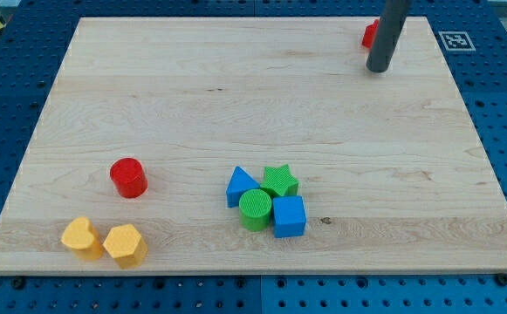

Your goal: Move your arm towards center

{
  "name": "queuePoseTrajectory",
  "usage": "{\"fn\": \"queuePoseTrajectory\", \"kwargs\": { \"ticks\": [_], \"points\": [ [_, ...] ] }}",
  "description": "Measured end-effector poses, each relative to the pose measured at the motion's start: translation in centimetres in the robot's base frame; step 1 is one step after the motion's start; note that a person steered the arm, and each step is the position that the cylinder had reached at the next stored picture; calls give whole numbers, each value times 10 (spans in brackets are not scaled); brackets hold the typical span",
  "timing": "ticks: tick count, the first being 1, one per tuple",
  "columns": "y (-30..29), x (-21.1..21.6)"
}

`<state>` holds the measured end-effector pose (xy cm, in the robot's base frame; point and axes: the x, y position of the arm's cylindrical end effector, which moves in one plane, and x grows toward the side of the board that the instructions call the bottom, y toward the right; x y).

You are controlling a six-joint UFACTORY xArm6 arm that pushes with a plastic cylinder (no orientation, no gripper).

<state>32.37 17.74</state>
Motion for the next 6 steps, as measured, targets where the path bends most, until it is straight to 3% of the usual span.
{"fn": "queuePoseTrajectory", "kwargs": {
  "ticks": [4, 6],
  "points": [
    [-21, 48],
    [-117, 64]
  ]
}}
